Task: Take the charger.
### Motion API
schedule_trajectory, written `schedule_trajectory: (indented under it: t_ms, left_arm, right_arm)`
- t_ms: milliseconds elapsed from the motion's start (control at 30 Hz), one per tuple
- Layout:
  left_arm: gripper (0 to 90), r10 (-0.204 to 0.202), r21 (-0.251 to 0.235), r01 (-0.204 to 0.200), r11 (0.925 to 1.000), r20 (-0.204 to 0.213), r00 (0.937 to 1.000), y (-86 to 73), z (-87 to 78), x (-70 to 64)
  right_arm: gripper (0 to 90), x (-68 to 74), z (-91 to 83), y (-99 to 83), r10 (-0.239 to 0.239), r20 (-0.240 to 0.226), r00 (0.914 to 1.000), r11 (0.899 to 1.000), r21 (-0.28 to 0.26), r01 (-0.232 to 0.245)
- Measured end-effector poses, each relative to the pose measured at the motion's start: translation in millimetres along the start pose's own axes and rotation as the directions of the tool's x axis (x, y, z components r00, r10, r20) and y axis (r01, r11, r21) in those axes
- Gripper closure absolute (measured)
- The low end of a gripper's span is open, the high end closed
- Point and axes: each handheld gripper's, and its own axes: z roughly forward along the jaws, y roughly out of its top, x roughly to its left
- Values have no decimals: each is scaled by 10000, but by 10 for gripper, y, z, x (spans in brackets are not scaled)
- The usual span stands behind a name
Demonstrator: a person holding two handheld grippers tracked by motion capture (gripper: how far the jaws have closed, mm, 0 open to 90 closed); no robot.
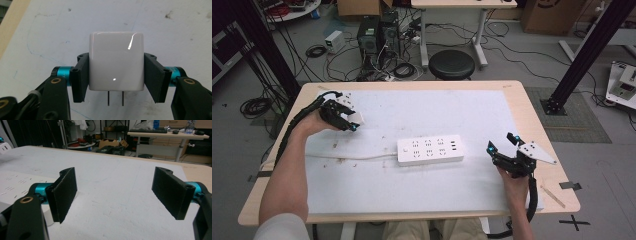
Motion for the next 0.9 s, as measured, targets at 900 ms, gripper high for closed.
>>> schedule_trajectory:
  t_ms: [900]
  left_arm:
    - [424,-1667,-444,1621,9858,-1346,9768,242,-241,-738]
  right_arm:
    - [209,10,0,3,90,-168,9998,9998,167,-87]
